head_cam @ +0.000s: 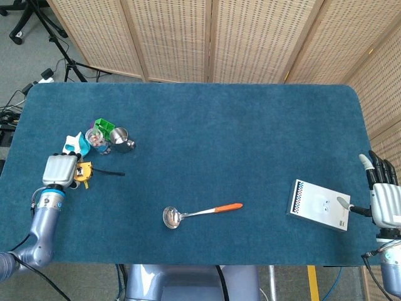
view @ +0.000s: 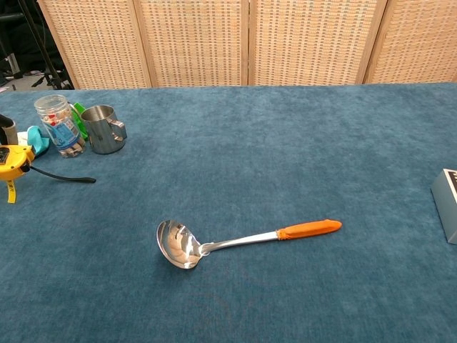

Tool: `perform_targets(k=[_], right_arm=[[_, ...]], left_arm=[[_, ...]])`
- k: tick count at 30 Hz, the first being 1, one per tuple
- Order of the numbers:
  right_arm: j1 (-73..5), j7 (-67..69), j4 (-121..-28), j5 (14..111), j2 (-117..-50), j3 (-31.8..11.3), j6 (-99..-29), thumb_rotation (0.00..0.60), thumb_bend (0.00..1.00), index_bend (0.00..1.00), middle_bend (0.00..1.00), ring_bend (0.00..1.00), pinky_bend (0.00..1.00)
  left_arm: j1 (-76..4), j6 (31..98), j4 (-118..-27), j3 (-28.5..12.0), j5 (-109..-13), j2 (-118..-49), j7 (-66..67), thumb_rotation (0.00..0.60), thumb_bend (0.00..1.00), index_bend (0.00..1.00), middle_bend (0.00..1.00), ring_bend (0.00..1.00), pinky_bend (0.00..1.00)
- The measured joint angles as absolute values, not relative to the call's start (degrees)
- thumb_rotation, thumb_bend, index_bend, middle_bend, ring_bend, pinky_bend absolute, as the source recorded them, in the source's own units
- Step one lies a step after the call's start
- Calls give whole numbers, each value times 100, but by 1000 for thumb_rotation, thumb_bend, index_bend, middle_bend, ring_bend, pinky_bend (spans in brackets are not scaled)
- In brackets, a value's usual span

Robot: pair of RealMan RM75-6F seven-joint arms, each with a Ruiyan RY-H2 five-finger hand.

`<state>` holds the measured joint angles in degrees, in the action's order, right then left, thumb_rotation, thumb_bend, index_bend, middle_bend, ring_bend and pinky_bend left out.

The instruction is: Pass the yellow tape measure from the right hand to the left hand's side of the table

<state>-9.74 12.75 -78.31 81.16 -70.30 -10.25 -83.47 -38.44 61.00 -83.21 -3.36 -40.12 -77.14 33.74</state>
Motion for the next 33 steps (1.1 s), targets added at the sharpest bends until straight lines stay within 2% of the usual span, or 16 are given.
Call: perform_targets(k=[16, 33], right_arm=[[-989, 1312, -7823, 8072, -7022, -1032, -8282, 600, 0, 0, 0, 0, 0], [-999, 1331, -7826, 8095, -7023, -1019, -8271, 600, 0, 0, 0, 0, 0]], left_arm=[[-3937, 5831, -7797, -564, -3683, -8015, 3550, 600, 318, 727, 379, 349, 342], [-4059, 5788, -7668, -708, -3579, -8213, 3794, 600, 311, 727, 379, 350, 342]])
